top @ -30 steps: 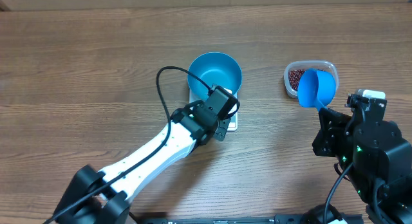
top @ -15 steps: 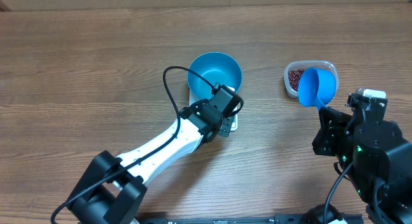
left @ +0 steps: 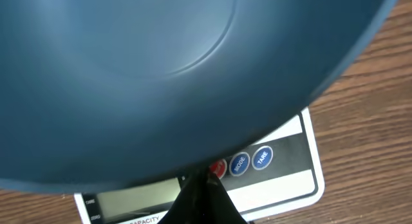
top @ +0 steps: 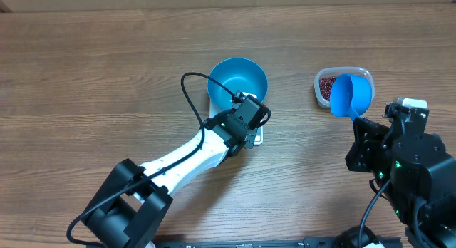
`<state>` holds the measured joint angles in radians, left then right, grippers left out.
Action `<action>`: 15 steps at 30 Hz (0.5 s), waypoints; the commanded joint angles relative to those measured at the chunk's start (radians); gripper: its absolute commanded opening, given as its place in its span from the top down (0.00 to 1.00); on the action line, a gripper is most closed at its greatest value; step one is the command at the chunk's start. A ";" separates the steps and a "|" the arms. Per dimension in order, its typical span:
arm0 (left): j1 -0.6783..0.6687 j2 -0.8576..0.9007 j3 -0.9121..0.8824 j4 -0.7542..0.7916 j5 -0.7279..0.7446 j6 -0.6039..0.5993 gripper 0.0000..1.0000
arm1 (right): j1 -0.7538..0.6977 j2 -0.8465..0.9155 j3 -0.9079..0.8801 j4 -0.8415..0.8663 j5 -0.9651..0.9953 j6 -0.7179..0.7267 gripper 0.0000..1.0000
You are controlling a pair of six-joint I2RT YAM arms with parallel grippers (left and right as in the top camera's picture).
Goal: Scoop item into bowl and weigh 150g on scale
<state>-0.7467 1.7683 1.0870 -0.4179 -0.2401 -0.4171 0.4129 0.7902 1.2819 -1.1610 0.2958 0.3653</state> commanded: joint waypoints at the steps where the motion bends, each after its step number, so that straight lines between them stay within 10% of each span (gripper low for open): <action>1: -0.013 0.034 -0.007 0.008 -0.002 -0.018 0.96 | -0.004 -0.002 0.022 0.010 0.018 -0.004 0.96; 15: -0.013 0.058 -0.007 0.030 0.031 -0.036 0.96 | -0.004 -0.002 0.022 0.010 0.018 -0.004 0.96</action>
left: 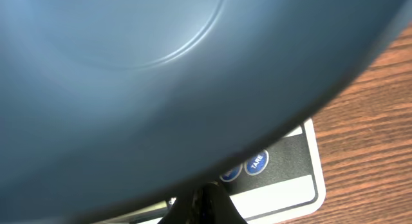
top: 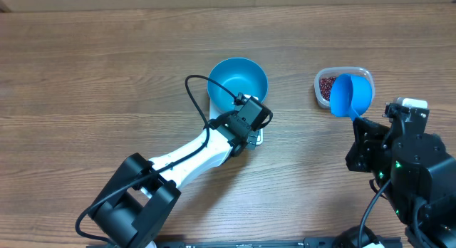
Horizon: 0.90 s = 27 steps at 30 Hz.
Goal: Scoop item into bowl and weigh 150g on scale
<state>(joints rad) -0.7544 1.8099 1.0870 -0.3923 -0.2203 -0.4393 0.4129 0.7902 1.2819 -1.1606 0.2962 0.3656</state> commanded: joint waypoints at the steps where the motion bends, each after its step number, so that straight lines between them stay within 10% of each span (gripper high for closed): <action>1: -0.006 0.016 -0.007 0.004 0.011 -0.014 0.96 | -0.004 -0.002 0.022 0.009 0.018 -0.005 0.96; 27: -0.005 0.051 -0.008 0.005 -0.024 -0.011 0.96 | -0.004 -0.002 0.022 0.010 0.017 -0.004 0.96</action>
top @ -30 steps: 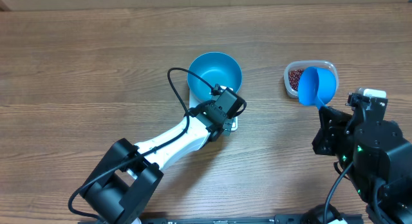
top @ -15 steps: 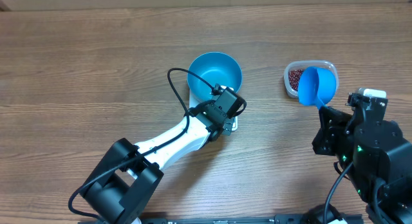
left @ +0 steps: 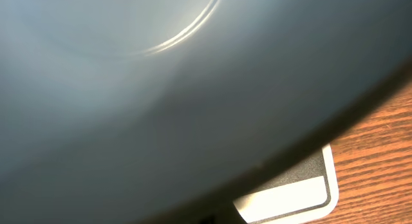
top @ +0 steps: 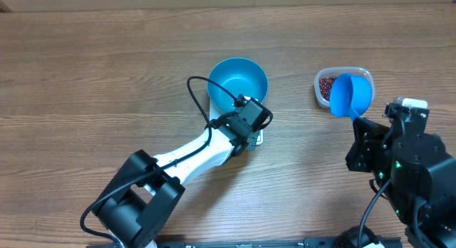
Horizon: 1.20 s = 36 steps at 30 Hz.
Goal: Scoop item into bowl and weigh 150g on scale
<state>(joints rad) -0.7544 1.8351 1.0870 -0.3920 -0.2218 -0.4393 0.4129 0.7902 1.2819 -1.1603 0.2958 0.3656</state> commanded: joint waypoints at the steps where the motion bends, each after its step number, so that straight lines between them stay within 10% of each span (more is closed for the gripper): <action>1: -0.005 0.031 -0.008 0.007 -0.022 -0.010 0.96 | -0.004 -0.002 0.022 0.010 0.018 -0.005 0.96; 36: -0.004 0.079 -0.011 0.035 -0.026 -0.010 0.96 | -0.004 -0.002 0.022 0.009 0.017 -0.004 0.96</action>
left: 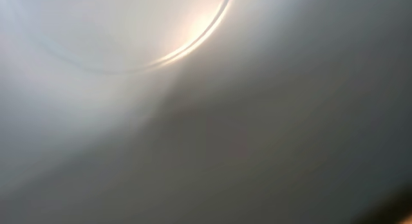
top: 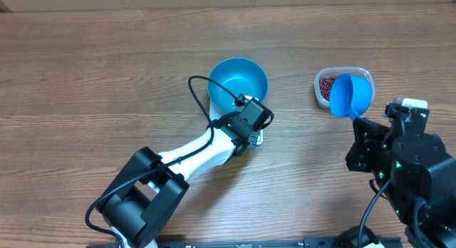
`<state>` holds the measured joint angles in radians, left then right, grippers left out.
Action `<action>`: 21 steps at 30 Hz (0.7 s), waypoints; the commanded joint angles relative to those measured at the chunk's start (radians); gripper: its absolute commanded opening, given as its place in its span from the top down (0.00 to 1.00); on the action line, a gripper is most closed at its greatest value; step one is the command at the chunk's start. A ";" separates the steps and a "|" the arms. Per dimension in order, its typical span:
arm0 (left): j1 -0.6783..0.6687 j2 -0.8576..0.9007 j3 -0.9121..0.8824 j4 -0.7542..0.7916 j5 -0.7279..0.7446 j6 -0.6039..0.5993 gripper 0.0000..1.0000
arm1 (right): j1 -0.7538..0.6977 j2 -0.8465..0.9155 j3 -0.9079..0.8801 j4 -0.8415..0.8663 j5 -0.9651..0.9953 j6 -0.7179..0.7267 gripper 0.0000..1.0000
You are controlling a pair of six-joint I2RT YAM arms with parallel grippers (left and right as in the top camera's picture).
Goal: Scoop item into bowl and weigh 150g on scale
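Observation:
The blue bowl (top: 239,77) stands on a white scale, of which only a corner (top: 258,139) shows past my left arm. My left gripper (top: 249,120) sits at the bowl's near rim over the scale's front, its fingers hidden. The left wrist view holds nothing but the bowl's blurred underside (left: 193,89). At the right, my right gripper (top: 358,120) is shut on the handle of a blue scoop (top: 350,95), which hangs over a clear tub of red beans (top: 326,85).
Bare wooden tabletop (top: 107,77) lies to the left and behind the bowl. My right arm's black body (top: 399,155) fills the lower right corner. The left arm's cable (top: 196,91) loops up beside the bowl.
In the left wrist view the scale's corner has dropped out of sight and the bowl's underside now fills the frame. The arm's lower links have shifted slightly right. The right arm is unchanged.
At first the left wrist view showed the scale's display and buttons under the bowl, with a dark shut fingertip before them. Frame by frame the bowl's underside covered more of the scale, down to a corner, and now all of it. The scoop stayed over the tub.

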<state>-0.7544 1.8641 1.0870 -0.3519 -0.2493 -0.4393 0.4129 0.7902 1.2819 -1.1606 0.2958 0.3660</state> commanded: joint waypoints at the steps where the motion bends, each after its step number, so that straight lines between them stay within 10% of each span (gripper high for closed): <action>1: -0.004 0.052 -0.011 -0.005 0.007 -0.010 0.96 | -0.004 -0.002 0.022 0.009 0.017 -0.005 0.96; 21: -0.006 -0.033 0.085 -0.186 0.013 -0.010 0.96 | -0.004 -0.002 0.022 0.006 0.017 -0.005 0.96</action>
<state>-0.7597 1.8664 1.1294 -0.4896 -0.2398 -0.4397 0.4129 0.7902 1.2819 -1.1606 0.2958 0.3653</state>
